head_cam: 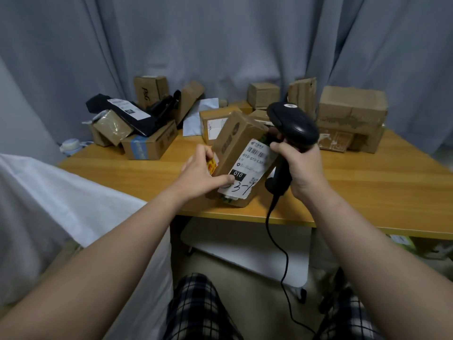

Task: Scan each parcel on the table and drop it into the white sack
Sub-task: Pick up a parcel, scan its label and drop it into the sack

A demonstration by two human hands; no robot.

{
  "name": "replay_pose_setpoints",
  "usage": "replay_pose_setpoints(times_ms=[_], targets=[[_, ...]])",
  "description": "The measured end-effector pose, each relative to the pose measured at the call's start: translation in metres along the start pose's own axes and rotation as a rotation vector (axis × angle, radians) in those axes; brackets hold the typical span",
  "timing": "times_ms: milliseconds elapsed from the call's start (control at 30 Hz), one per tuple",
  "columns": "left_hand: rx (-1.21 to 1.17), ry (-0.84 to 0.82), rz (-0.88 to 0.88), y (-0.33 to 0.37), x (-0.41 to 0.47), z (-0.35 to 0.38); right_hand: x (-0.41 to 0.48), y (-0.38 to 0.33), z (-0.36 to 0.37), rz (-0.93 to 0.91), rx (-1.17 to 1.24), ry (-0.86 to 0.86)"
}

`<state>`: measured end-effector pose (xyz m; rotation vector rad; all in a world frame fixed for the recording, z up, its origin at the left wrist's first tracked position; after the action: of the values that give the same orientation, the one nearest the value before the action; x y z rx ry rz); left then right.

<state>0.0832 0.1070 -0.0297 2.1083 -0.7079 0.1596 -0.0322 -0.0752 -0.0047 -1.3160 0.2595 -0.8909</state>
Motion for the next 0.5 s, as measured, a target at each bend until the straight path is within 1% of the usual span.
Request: replay_pose_setpoints(times_ms=[67,133,233,300,367,500], targets=[[-0.108,0.029,0.05,0.01,0.0,-0.002,0.005,-0.004,0.007,0.004,0.019,-0.008],[-0.199,0.032,0.042,0.012,0.0,-0.003,0.008,-0.005,0.01,-0.023,0.003,0.021],[-0.381,0.086,-0.073,-0.005,-0.002,-0.004,0.001,0.0,0.009,-0.116,-0.13,0.039],[-0.479,0.123,-0.184,-0.021,-0.006,-0.006,-0.012,0.011,0.01,-0.149,-0.256,-0.015],[-0.51,0.123,-0.248,-0.03,-0.007,-0.007,-0.026,0.022,0.011,-0.178,-0.381,-0.049],[-0.47,0.11,-0.239,-0.026,-0.005,-0.005,-0.041,0.031,0.016,-0.193,-0.449,-0.037]])
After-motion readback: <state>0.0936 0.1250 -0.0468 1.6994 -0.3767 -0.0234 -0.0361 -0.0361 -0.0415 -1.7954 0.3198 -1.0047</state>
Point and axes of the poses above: each hand's wrist, its own x-axis towards the middle knuckle, its own z-axis out of the palm, y = z × x, the point moved 4 cm from there along x, towards the middle knuckle, and after that the axes turned 10 degrees about y, right-handed, at the moved point
